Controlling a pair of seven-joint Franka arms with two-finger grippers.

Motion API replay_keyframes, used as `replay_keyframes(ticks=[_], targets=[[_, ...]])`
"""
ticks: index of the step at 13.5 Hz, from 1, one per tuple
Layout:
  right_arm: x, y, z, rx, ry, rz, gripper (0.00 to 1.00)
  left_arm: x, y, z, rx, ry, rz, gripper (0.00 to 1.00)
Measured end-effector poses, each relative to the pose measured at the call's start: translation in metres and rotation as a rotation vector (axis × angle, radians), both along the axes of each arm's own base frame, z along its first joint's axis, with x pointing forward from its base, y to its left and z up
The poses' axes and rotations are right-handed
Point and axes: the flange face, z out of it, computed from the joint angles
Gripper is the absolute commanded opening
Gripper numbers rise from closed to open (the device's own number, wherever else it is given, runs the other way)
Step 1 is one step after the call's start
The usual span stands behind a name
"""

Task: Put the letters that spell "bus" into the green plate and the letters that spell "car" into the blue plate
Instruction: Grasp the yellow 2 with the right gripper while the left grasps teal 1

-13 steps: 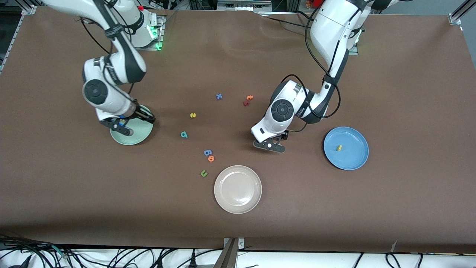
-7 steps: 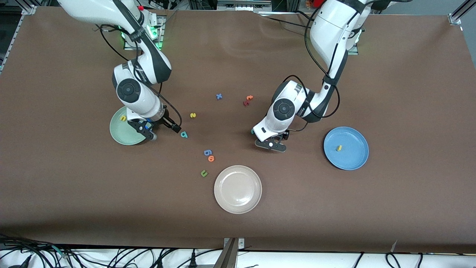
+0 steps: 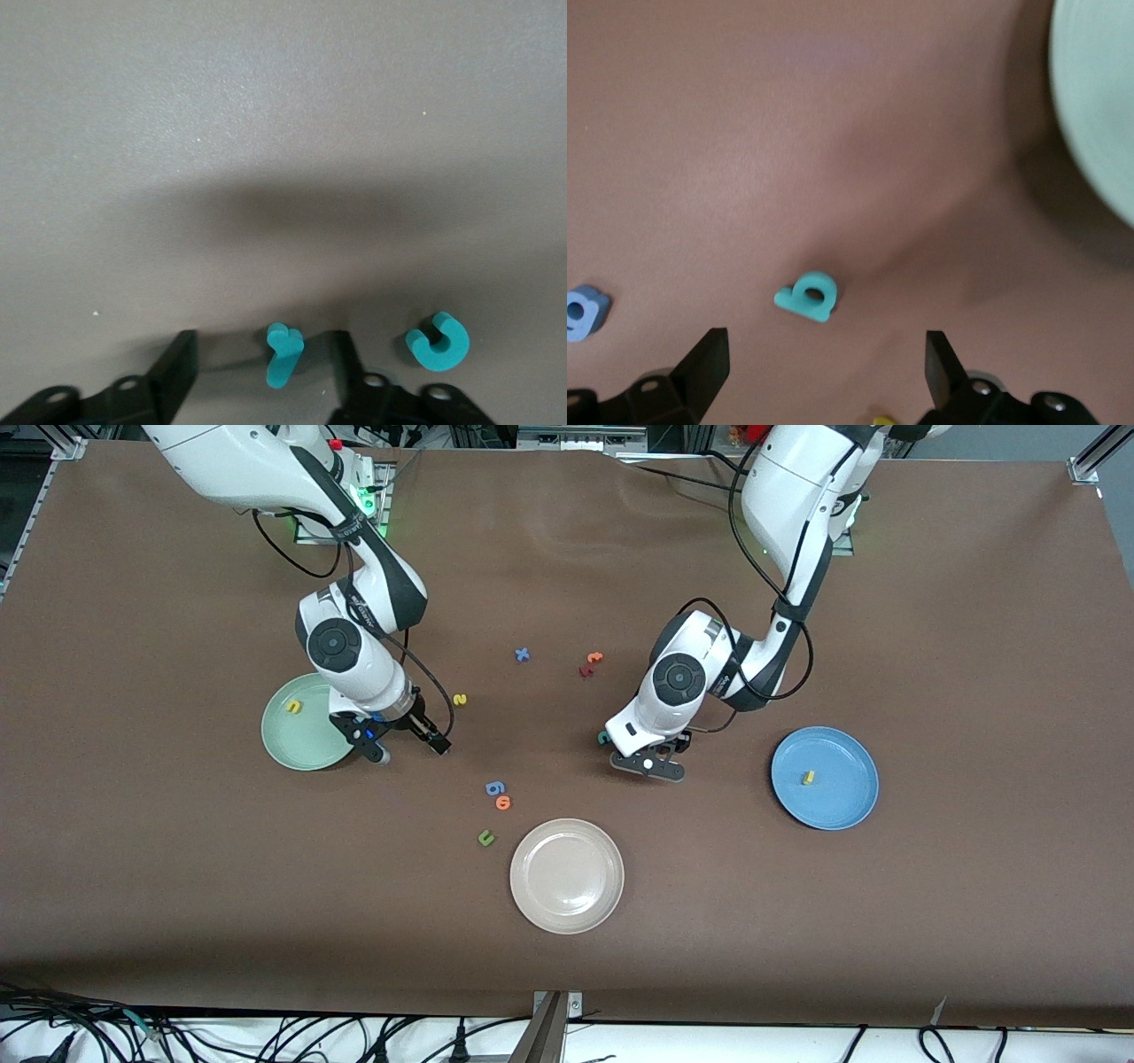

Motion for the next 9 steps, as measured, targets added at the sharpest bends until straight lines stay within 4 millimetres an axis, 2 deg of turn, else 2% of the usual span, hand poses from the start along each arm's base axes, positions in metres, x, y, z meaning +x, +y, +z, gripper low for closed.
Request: replay_keyframes(ticks=[4, 6, 9], targets=[[-0.027, 0.043, -0.011, -0.006, 0.023, 0.028, 0.98, -0.002, 0.0, 0.002, 0.0, 0.0, -0.002, 0.46], [-0.035, 0.05, -0.02, -0.012, 0.04, 0.044, 0.97, -0.004, -0.002, 0.003, 0.0, 0.0, -0.006, 0.43], [-0.043, 0.048, -0.031, -0.024, 0.062, 0.052, 0.96, -0.01, -0.01, 0.003, -0.001, 0.0, -0.021, 0.37]])
